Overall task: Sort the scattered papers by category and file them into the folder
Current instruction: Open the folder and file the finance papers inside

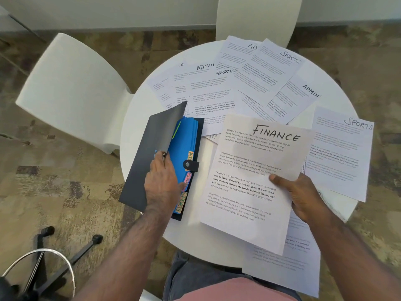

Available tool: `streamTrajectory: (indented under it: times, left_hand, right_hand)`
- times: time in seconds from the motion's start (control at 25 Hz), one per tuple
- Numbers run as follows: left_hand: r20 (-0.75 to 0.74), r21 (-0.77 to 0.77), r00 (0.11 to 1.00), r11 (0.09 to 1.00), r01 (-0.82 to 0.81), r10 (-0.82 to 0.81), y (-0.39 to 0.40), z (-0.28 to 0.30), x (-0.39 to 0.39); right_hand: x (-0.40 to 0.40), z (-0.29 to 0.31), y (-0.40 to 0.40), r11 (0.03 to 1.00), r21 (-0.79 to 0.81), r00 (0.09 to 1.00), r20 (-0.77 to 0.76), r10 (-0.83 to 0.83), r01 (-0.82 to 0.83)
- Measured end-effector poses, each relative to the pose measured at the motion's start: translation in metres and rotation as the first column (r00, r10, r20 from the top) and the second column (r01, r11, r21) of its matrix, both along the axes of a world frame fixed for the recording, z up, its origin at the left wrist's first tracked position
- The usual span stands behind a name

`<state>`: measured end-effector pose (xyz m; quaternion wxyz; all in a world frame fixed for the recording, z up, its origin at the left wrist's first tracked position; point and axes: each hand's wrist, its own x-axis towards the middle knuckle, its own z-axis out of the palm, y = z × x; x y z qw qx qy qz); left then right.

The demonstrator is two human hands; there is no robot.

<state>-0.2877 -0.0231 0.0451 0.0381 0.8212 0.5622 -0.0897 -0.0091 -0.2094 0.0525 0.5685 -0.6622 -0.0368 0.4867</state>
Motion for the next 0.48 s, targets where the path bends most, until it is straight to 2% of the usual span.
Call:
streamTrajectory:
  times: [0.32, 0.48]
  left_hand:
    - [0.177, -0.052, 0.984, 0.999, -0.012, 0.022, -0.001, 0.009, 0.003]
    - [0.295, -0.095, 0.954, 0.995, -0.017, 0.044, 0.001, 0.017, 0.004]
  right_hand:
    - [-0.003, 0.004, 0.002, 0.999, -0.006, 0.999, -0.023, 0.035, -0.035]
    - [-0.009, 0.014, 0.014, 0.974, -0.031, 0.973, -0.059, 0.224, -0.226]
